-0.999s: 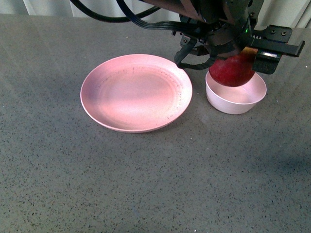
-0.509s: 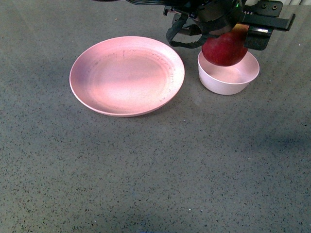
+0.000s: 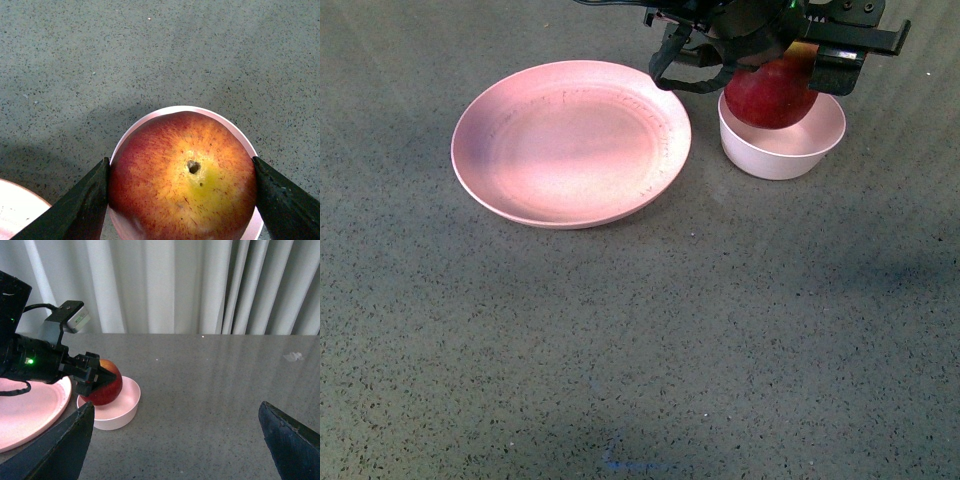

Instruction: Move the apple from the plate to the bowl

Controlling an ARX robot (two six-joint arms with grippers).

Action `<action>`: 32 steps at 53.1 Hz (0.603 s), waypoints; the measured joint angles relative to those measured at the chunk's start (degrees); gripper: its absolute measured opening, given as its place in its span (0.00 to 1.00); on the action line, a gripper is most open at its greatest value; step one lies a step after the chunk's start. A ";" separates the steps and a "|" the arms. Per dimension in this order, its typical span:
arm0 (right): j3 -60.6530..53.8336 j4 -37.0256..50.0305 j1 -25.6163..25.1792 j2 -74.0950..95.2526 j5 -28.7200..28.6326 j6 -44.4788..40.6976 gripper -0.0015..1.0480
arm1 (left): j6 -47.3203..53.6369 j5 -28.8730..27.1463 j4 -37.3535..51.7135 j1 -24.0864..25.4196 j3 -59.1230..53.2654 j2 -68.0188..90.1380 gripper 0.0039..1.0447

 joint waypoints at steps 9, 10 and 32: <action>0.00 0.00 0.00 0.00 0.00 0.00 0.91 | -0.39 0.46 0.00 0.00 -0.02 0.17 0.74; 0.00 0.00 0.00 0.00 0.00 0.00 0.91 | -0.39 0.48 0.00 0.00 -0.02 0.17 0.76; 0.00 0.00 0.00 0.00 0.00 0.00 0.91 | -0.87 0.66 1.09 0.11 -1.25 0.02 0.92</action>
